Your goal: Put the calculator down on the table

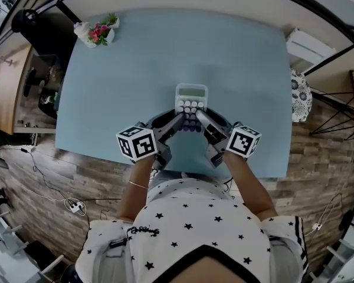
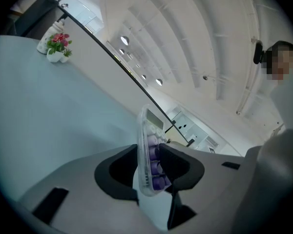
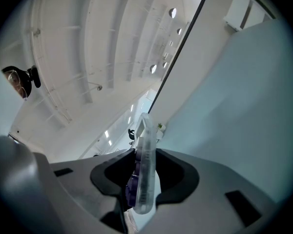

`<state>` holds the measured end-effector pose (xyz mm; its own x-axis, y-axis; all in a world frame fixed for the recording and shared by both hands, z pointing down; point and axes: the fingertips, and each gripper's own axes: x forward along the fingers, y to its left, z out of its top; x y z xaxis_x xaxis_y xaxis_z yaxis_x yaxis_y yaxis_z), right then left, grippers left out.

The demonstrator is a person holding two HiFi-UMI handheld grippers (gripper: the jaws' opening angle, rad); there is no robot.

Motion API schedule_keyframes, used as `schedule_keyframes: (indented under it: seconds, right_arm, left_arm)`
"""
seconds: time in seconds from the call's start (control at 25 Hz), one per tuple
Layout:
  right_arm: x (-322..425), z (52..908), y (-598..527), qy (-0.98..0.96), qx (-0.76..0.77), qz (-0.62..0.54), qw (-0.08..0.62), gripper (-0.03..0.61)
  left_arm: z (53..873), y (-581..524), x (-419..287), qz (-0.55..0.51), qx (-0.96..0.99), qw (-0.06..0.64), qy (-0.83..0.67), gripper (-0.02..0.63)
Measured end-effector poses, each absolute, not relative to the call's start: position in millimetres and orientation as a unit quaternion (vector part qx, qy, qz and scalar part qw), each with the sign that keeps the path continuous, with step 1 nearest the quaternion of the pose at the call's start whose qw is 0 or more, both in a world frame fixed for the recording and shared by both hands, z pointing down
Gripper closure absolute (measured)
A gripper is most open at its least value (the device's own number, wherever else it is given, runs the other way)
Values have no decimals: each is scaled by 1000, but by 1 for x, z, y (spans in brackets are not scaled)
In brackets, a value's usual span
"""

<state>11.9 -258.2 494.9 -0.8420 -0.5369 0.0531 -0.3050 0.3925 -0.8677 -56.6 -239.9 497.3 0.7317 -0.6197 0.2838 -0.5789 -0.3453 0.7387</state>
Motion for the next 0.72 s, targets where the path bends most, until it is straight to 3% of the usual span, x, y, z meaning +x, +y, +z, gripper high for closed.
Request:
schedule_keyframes:
  seconds: [0.72]
  right_arm:
    - [-6, 563, -248, 797, -287, -528, 60, 440]
  left_arm:
    - [562, -232, -74, 15, 793, 496, -353, 454]
